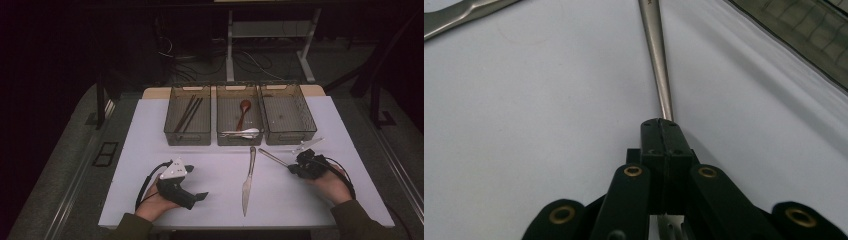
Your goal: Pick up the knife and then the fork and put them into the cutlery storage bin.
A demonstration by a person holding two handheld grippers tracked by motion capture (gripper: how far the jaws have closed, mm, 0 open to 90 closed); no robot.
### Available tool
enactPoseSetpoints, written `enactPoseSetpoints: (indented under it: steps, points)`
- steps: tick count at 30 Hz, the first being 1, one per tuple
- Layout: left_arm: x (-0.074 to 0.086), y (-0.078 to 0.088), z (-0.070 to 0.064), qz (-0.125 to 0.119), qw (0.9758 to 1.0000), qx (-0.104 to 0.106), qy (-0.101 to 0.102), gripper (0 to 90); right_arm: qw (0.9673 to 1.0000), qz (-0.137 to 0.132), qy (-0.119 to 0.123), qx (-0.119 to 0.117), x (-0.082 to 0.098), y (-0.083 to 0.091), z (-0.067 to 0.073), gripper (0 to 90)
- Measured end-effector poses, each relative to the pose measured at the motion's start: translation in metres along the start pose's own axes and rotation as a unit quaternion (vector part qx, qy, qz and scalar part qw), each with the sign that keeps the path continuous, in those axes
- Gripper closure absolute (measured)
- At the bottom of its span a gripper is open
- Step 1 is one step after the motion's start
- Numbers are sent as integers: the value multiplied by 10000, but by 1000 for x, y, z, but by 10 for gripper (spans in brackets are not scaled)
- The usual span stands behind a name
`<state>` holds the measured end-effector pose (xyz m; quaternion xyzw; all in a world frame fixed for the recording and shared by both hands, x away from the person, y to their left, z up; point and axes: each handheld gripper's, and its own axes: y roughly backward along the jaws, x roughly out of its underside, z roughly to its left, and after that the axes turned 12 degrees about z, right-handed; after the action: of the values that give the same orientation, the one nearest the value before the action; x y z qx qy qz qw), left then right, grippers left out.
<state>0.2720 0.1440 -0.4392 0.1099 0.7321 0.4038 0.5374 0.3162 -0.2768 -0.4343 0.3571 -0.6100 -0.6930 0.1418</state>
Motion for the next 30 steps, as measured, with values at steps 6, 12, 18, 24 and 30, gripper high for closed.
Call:
enactPoseSetpoints:
  steps: [6,12,18,24,30]
  points:
    - [2,3,3,-79,10000,20,14,0,9992,-285,-66,-289,1,13,-3,802]
    - [3,6,5,-118,9999,26,-1,0,9981,-376,-70,-487,-3,23,-6,667]
    - [4,7,6,-99,9999,26,-27,0,9990,-124,13,-431,-15,23,-10,630]
    - [4,7,5,-82,10000,29,-24,0,9985,355,285,-311,-36,22,-11,639]
    - [4,6,5,-78,9999,60,-69,0,9942,937,484,-205,-55,15,-9,672]
